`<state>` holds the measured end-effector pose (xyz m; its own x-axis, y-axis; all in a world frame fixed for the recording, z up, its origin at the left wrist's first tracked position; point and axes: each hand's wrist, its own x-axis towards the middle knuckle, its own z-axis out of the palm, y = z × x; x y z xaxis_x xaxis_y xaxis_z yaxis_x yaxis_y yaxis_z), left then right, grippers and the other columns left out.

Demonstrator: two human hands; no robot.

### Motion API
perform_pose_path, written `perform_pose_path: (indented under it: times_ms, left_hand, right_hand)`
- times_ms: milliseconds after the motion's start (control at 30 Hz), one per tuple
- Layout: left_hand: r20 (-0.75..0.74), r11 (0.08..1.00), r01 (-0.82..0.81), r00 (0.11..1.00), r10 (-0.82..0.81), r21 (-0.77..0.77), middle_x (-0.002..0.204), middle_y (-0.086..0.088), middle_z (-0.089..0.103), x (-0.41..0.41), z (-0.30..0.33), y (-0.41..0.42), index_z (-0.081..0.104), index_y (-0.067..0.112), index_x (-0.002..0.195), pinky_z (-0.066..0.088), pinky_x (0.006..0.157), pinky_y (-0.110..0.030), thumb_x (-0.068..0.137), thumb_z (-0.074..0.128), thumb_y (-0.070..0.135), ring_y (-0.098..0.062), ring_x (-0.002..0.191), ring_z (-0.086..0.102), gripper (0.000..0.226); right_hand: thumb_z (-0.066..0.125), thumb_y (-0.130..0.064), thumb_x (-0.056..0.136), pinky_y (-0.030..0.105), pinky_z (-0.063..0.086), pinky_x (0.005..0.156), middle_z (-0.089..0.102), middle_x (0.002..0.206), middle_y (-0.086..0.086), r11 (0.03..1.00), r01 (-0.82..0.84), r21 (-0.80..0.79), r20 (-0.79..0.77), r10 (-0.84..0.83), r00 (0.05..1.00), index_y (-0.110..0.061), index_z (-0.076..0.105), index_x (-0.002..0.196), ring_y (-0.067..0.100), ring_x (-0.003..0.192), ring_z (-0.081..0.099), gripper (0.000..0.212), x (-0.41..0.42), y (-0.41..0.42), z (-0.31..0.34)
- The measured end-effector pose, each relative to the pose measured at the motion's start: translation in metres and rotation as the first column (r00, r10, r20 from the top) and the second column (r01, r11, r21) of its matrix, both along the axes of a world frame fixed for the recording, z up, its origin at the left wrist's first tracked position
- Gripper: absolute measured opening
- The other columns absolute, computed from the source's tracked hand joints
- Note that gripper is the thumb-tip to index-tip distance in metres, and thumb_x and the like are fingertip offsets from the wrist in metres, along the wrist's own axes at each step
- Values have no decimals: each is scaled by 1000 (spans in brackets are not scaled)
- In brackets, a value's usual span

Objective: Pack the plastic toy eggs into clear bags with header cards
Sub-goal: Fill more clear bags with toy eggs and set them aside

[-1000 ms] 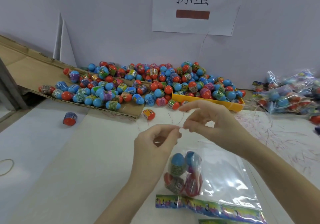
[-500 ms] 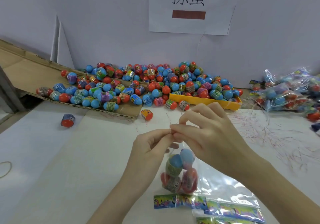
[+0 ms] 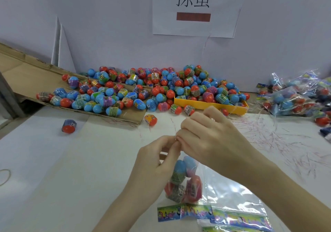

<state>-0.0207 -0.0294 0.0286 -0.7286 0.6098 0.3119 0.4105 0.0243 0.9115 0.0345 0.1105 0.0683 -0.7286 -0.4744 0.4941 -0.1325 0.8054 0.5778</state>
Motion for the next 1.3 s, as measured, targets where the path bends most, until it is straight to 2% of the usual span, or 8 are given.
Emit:
perform_pose_path:
  times_ms: [200, 367, 567, 833, 967, 1100, 1233, 1300]
  left_hand:
    - [-48, 999, -42, 998, 41, -14, 67, 22, 64, -3, -2, 0, 59, 34, 73, 46, 64, -8, 90, 52, 15, 4, 71, 61, 25]
    - [-51, 995, -93, 994, 94, 20, 75, 17, 65, 0, -4, 3, 58, 33, 71, 47, 63, -10, 90, 50, 19, 2, 69, 60, 25]
    - [-75, 991, -137, 988, 137, 15, 69, 21, 64, -1, -5, 4, 57, 34, 69, 49, 63, -16, 90, 49, 19, 0, 67, 60, 27]
    - [-101, 982, -188, 978, 184, -30, 62, 18, 61, 3, -6, 6, 53, 38, 71, 50, 67, -16, 87, 42, 30, 1, 72, 61, 21]
    - [150, 979, -202, 969, 197, 19, 66, 15, 69, 0, -12, 0, 61, 28, 73, 49, 57, -11, 92, 47, 14, -1, 61, 63, 27]
    - [225, 976, -214, 954, 198, 47, 64, 13, 69, -5, -15, -2, 63, 24, 77, 46, 53, -9, 93, 47, 8, -2, 56, 63, 27]
    - [283, 970, -235, 936, 209, 60, 60, 11, 68, -8, -19, -2, 64, 22, 78, 47, 53, -10, 93, 47, 7, -1, 53, 61, 27]
    - [325, 970, -235, 924, 202, 65, 60, 9, 69, -11, -21, -2, 64, 20, 78, 48, 52, -11, 93, 47, 7, -1, 52, 60, 26]
  right_hand:
    - [54, -18, 90, 28, 32, 68, 58, 67, -4, 1000, 8, 6, -88, -7, 996, -19, 65, 69, 15, 64, 55, 23, -2, 1, -5]
    - [56, -20, 88, 31, 29, 71, 60, 67, -5, 997, 64, -48, -176, -71, 982, -20, 65, 68, 15, 64, 56, 21, -1, -3, -10]
    - [53, -21, 90, 35, 31, 71, 61, 66, -4, 978, 102, -184, -257, -148, 955, -18, 64, 65, 17, 66, 58, 27, -3, -10, -18]
    - [49, -20, 87, 36, 29, 72, 64, 67, -3, 897, 179, -405, -204, -280, 938, -16, 65, 67, 18, 69, 60, 26, -5, -16, -24]
    - [58, -17, 85, 34, 29, 72, 66, 71, 2, 745, 262, -614, -83, -391, 917, -11, 66, 71, 21, 69, 58, 18, -1, 13, -14]
    - [61, -19, 87, 36, 32, 73, 63, 76, 5, 503, 350, -790, 95, -463, 881, -8, 67, 77, 24, 74, 54, 16, 5, 59, -9]
    - [54, -20, 91, 40, 36, 78, 60, 80, 9, 351, 494, -795, 192, -627, 755, -2, 67, 87, 23, 74, 48, 22, 25, 112, -11]
    - [57, -18, 90, 39, 37, 73, 64, 85, 17, 348, 596, -723, 239, -685, 689, 1, 68, 91, 23, 72, 46, 22, 39, 136, -11]
